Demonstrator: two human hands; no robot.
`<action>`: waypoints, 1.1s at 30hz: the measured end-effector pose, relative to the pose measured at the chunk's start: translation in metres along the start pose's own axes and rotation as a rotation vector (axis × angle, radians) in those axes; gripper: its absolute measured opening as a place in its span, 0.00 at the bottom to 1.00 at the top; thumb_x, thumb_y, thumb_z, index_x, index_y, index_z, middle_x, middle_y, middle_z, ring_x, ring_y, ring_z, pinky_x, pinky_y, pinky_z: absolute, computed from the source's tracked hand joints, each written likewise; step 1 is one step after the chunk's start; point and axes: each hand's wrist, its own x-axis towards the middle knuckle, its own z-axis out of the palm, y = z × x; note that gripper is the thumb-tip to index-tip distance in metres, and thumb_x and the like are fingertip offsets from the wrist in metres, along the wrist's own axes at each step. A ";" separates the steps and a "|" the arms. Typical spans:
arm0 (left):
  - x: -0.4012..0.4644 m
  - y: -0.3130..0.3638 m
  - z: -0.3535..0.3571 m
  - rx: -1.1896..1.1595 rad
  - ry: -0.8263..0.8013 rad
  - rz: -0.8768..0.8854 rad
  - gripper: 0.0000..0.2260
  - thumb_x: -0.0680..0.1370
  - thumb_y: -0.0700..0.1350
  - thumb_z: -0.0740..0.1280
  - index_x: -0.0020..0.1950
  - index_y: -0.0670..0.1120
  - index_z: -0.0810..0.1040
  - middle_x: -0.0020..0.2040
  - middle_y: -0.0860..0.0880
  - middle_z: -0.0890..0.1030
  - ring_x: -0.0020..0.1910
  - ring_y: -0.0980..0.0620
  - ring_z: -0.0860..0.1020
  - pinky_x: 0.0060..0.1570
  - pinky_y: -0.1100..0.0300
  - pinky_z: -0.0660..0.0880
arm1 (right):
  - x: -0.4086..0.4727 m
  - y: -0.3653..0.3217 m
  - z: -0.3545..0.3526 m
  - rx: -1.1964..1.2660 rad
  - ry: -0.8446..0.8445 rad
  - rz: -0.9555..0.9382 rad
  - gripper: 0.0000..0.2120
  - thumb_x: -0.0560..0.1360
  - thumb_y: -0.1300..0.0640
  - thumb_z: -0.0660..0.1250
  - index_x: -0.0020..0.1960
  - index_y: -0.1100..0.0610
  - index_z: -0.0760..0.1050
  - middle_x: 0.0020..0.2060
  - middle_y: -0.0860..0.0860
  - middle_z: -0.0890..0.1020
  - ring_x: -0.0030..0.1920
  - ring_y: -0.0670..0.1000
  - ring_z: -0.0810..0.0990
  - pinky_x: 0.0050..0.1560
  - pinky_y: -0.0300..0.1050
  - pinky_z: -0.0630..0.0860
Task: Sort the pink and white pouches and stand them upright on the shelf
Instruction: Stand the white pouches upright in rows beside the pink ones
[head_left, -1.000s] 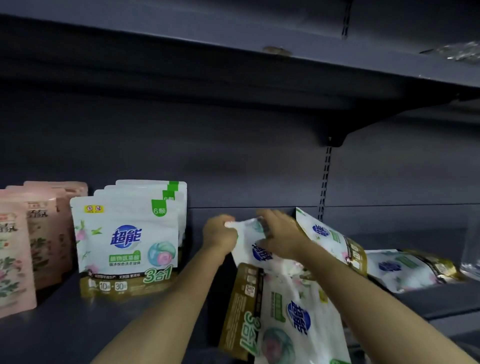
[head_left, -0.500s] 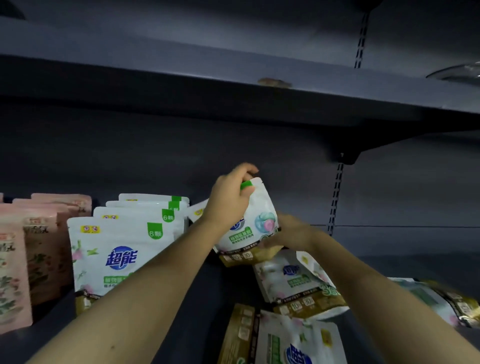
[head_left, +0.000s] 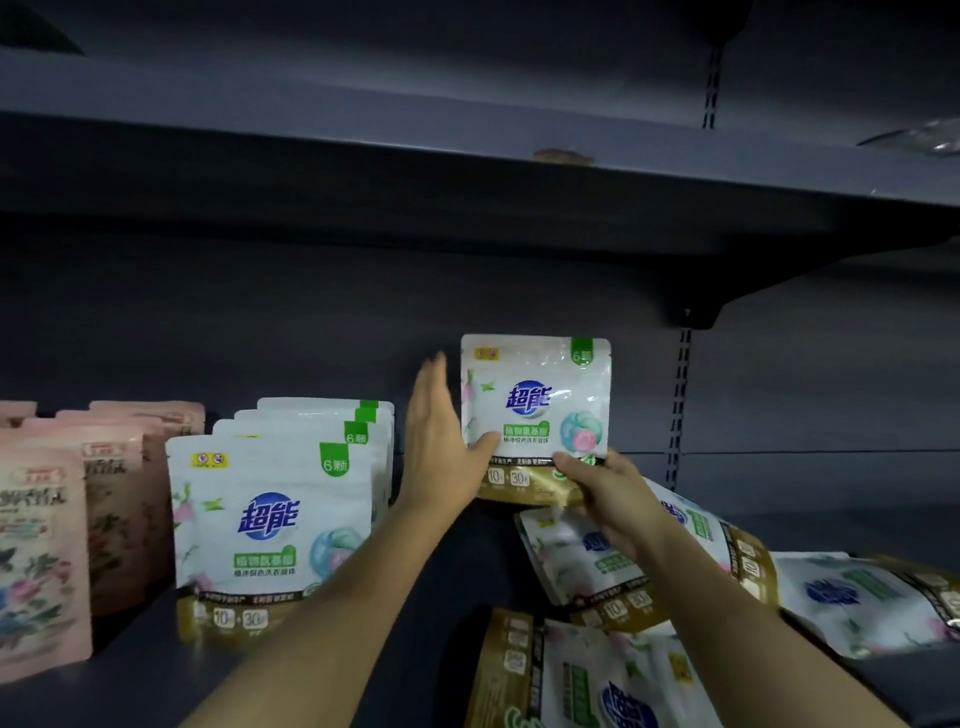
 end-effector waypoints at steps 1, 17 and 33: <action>-0.003 0.000 0.002 -0.026 -0.004 -0.064 0.44 0.72 0.45 0.72 0.77 0.47 0.45 0.78 0.48 0.52 0.76 0.50 0.53 0.73 0.55 0.55 | 0.000 -0.001 0.001 0.055 0.000 0.000 0.10 0.75 0.67 0.65 0.56 0.62 0.76 0.48 0.58 0.85 0.43 0.54 0.85 0.38 0.44 0.82; -0.035 -0.061 0.032 -0.278 0.048 -0.362 0.06 0.78 0.41 0.62 0.54 0.49 0.69 0.43 0.50 0.79 0.45 0.48 0.81 0.48 0.45 0.79 | 0.026 0.060 0.027 0.023 -0.058 0.228 0.19 0.79 0.50 0.61 0.67 0.46 0.60 0.62 0.51 0.76 0.59 0.56 0.78 0.54 0.63 0.76; -0.037 -0.091 0.050 0.142 -0.062 -0.481 0.09 0.78 0.46 0.64 0.55 0.42 0.76 0.53 0.43 0.76 0.53 0.44 0.76 0.52 0.55 0.72 | 0.033 0.073 0.012 -0.599 0.043 0.060 0.12 0.79 0.49 0.58 0.60 0.47 0.59 0.60 0.50 0.76 0.59 0.52 0.76 0.64 0.52 0.71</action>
